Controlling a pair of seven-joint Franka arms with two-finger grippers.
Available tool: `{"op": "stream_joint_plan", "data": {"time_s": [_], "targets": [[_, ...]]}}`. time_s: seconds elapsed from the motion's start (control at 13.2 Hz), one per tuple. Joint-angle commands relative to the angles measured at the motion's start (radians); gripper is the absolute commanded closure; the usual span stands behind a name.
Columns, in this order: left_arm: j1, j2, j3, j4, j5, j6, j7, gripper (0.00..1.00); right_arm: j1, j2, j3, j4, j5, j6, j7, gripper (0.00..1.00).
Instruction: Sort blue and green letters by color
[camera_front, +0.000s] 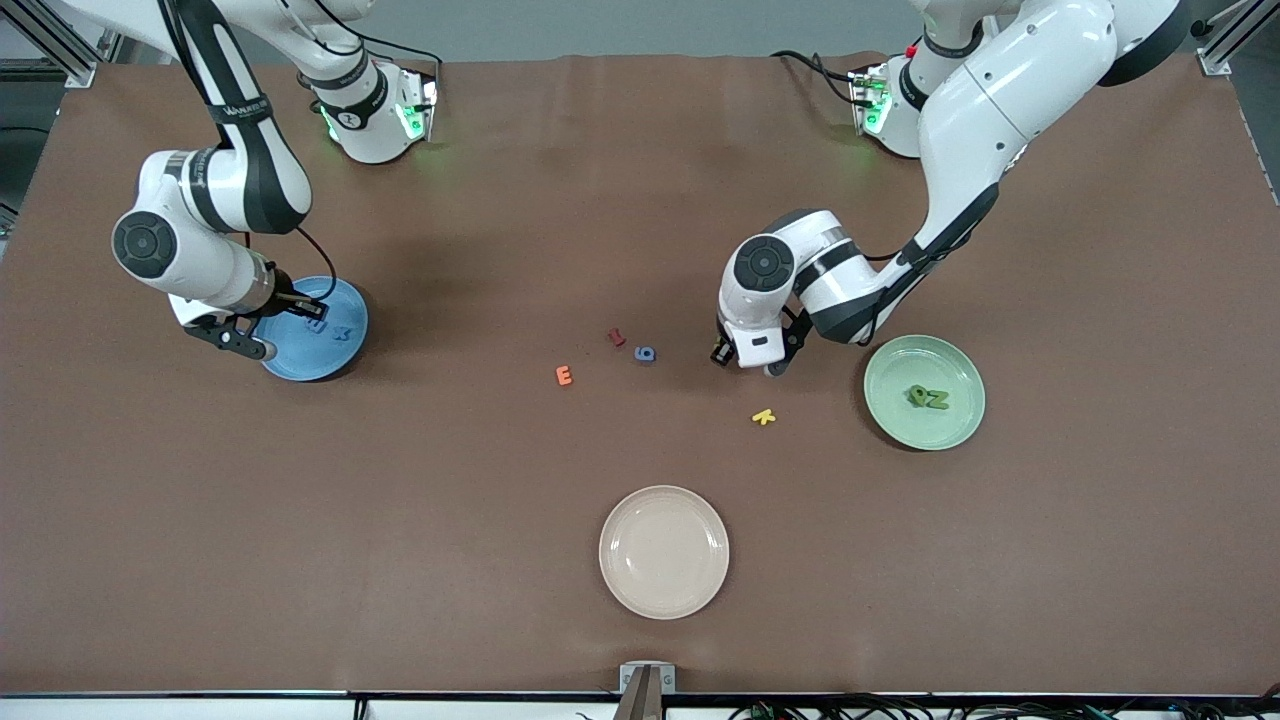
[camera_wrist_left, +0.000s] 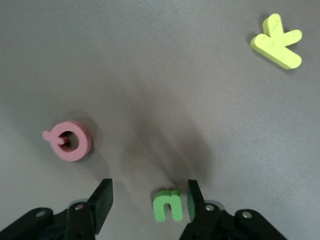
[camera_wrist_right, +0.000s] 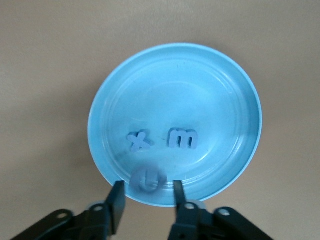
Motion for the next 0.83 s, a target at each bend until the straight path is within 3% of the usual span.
{"op": "stream_joint_plan", "data": {"time_s": [0.0, 0.15, 0.23, 0.3, 0.45, 0.76], "targets": [[-0.039, -0.004, 0.029, 0.001, 0.021, 0.024, -0.042, 0.34, -0.016, -0.029, 0.021, -0.026, -0.002, 0.006, -0.006, 0.00], [-0.040, -0.003, 0.029, -0.001, 0.021, 0.024, -0.049, 0.40, -0.010, -0.030, 0.022, -0.023, -0.001, 0.003, 0.005, 0.00], [-0.043, -0.003, 0.029, -0.001, 0.019, 0.024, -0.049, 0.48, -0.001, -0.030, 0.025, -0.017, 0.004, -0.003, 0.014, 0.00], [-0.043, -0.003, 0.027, -0.001, 0.019, 0.024, -0.049, 0.60, 0.013, -0.030, 0.028, -0.006, 0.013, -0.008, 0.022, 0.00], [-0.048, -0.015, 0.027, -0.004, 0.019, 0.021, -0.048, 1.00, 0.082, -0.030, 0.030, 0.032, 0.045, -0.008, 0.124, 0.00], [-0.025, -0.133, 0.021, -0.002, 0.019, -0.032, -0.026, 1.00, 0.318, -0.001, 0.028, 0.150, 0.094, -0.013, 0.463, 0.00]]}}
